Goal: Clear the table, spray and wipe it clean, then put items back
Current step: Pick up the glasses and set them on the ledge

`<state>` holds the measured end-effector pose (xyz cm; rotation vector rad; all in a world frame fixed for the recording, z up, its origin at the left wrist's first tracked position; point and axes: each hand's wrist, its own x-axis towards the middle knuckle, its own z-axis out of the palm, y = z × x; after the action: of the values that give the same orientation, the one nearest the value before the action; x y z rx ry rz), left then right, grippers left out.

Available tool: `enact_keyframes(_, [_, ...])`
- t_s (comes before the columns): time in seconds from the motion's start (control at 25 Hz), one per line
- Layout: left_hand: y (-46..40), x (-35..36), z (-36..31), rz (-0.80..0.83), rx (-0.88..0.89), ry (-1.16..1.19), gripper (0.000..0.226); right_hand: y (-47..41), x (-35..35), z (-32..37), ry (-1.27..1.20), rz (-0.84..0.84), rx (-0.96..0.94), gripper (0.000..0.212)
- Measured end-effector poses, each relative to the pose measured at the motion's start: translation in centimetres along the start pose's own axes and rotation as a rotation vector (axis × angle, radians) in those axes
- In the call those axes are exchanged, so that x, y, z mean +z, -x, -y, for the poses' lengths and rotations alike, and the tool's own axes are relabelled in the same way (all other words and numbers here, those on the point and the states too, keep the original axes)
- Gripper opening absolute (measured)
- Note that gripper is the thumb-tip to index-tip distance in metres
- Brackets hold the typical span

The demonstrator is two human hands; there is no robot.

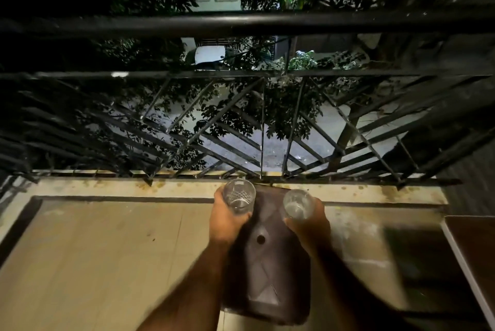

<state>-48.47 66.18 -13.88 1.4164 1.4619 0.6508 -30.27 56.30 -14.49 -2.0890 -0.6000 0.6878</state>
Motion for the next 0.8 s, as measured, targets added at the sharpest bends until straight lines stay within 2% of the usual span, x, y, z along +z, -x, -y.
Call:
enact_keyframes(0.12, [-1.8, 1.7, 2.7, -0.004, -0.013, -0.020, 0.099, -2.5, 2.2, -3.5, -0.035, 0.100, -0.132, 0.018])
enact_keyframes(0.16, [-2.3, 2.2, 3.6, -0.004, -0.025, -0.023, 0.099, -3.3, 2.7, -4.4, -0.035, 0.142, -0.142, 0.017])
enact_keyframes(0.2, [-2.8, 2.5, 4.5, -0.003, -0.032, -0.028, 0.099, -3.8, 3.3, -5.4, -0.017, 0.176, -0.123, 0.025])
enact_keyframes(0.28, [-3.5, 3.1, 5.9, 0.009, -0.035, -0.025, 0.099, -4.2, 4.1, -6.5, 0.062, 0.187, -0.049, 0.067])
enact_keyframes(0.36, [-3.8, 3.6, 6.8, 0.007, -0.027, -0.010, 0.097, -4.2, 4.7, -7.1, 0.077, 0.166, -0.023, 0.085])
enact_keyframes(0.44, [-3.9, 3.9, 7.1, 0.007, -0.016, 0.019, 0.097, -4.2, 5.3, -7.1, 0.042, 0.185, -0.040, 0.085])
enact_keyframes(0.56, [-3.8, 4.3, 7.3, -0.011, -0.012, 0.047, 0.096, -4.1, 6.4, -6.5, 0.017, -0.022, -0.170, 0.060])
enact_keyframes(0.64, [-3.9, 4.4, 7.4, -0.019, -0.004, 0.050, 0.094, -4.3, 6.5, -6.8, 0.035, -0.072, -0.219, 0.060])
enact_keyframes(0.72, [-4.2, 4.3, 7.5, -0.016, -0.002, 0.061, 0.093, -4.1, 6.5, -7.2, 0.100, 0.004, -0.127, 0.065])
enact_keyframes(0.8, [-4.2, 4.2, 7.6, -0.011, -0.020, 0.061, 0.095, -4.4, 6.7, -8.4, 0.172, -0.055, -0.109, 0.071])
